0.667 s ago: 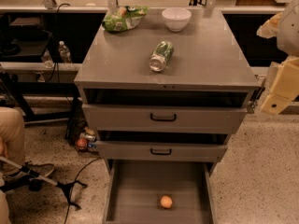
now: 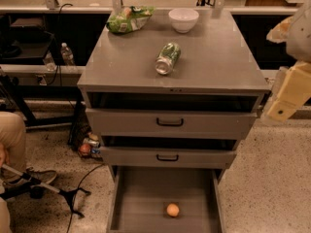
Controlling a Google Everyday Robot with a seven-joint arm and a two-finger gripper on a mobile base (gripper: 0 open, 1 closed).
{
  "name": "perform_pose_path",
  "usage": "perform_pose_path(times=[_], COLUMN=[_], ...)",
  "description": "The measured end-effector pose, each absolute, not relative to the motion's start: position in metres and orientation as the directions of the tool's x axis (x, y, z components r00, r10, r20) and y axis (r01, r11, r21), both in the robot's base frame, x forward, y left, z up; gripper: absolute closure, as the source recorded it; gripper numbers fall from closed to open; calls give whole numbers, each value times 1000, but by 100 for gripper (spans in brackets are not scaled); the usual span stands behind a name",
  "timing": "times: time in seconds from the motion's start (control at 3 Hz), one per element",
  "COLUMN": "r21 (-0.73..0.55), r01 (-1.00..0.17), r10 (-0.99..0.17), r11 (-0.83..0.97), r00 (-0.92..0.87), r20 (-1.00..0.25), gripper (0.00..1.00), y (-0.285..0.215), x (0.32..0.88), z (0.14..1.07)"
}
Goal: Pick orange from bottom drawer and place on counter
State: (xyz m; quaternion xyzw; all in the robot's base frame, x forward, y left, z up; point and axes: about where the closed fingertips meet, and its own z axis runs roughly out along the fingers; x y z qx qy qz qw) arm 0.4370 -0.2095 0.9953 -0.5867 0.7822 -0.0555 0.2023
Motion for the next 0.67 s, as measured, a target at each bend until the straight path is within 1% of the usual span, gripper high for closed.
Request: perform_pose_path(times=[0.33, 0.67], r21=[-264, -163], r01=[-890, -885], r10=[-911, -862], r11=[372, 436], r00=[-294, -360], r20=[-290, -357], gripper=[0, 0], y=[-214, -216], x=[431, 419], z=[958, 897])
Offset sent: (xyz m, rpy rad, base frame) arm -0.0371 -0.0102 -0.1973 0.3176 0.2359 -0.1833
